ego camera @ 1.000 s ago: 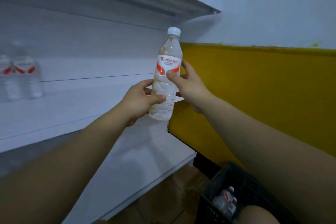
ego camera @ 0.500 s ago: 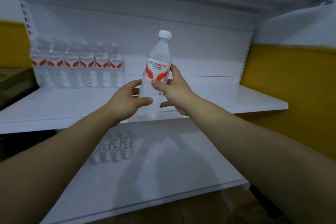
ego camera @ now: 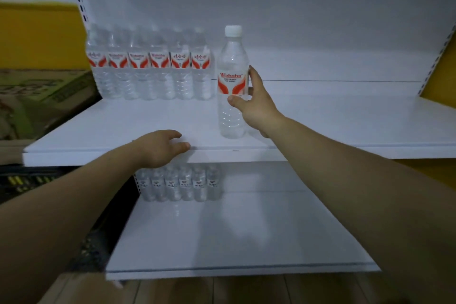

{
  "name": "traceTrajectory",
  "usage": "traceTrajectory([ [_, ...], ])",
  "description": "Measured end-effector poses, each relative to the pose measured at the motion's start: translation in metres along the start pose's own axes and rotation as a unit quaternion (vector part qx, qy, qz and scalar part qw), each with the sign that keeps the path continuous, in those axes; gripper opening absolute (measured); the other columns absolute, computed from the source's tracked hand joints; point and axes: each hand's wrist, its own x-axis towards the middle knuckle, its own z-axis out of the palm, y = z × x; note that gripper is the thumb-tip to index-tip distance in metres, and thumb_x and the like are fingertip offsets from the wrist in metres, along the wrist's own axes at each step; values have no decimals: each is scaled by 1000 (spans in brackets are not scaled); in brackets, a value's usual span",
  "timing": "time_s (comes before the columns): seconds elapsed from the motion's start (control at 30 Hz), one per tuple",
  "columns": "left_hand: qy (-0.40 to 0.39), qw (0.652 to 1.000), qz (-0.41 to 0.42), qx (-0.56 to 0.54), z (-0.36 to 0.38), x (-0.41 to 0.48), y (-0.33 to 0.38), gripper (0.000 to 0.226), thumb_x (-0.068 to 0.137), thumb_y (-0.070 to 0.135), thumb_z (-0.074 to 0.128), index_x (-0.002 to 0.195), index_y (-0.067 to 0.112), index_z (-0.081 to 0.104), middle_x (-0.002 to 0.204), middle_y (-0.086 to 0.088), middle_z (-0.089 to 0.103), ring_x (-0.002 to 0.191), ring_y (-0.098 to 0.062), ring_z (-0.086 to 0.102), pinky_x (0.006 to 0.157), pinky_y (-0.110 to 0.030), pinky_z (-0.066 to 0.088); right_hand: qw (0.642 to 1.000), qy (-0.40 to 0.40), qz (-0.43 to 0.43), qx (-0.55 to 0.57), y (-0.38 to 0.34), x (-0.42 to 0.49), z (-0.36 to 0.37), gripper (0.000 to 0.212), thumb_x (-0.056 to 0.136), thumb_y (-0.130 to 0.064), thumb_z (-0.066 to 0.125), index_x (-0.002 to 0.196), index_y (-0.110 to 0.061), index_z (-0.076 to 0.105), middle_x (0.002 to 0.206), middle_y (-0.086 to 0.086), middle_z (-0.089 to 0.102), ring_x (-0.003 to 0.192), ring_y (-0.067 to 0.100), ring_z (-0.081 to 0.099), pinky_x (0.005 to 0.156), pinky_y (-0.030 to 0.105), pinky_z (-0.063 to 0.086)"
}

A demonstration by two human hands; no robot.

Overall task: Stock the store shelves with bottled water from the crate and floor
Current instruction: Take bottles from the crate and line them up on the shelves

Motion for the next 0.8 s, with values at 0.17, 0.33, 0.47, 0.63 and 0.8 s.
traceTrajectory([
  [0.17,2,998,-23,64,1,38,-12,85,73,86,34,141,35,42,154,8,32,143,-22,26,116,-54,12,1000,7,1,-8,18,45,8,81,95,-21,62,154,-38,9,148,-3,43,134,20,42,102,35,37],
  [0.33,-6,988,-49,146,1,69,-21,71,86,77,21,149,46,15,161,14,6,149,-22,2,111,-66,-1,1000,14,-6,-12,29,77,17,79,97,-20,59,154,-35,7,149,-4,40,134,20,41,107,38,35],
  [0.47,-1,987,-43,157,6,73,-26,69,87,76,19,149,47,11,161,14,4,149,-21,2,112,-64,1,998,31,-30,-56,39,87,32,89,89,-18,68,154,-27,7,146,-1,40,132,21,43,107,36,36],
  [0.63,12,986,-35,165,9,76,-30,69,87,75,17,149,47,11,161,14,3,149,-20,1,113,-63,3,993,29,-15,-109,64,104,40,84,93,-22,64,154,-23,7,145,3,43,128,25,45,97,29,35],
  [0.8,13,986,-32,165,9,75,-30,69,86,75,15,149,47,10,161,15,3,149,-19,1,113,-62,3,990,45,-15,-131,76,135,50,80,95,-26,60,154,-24,6,147,3,42,130,26,45,103,35,37],
])
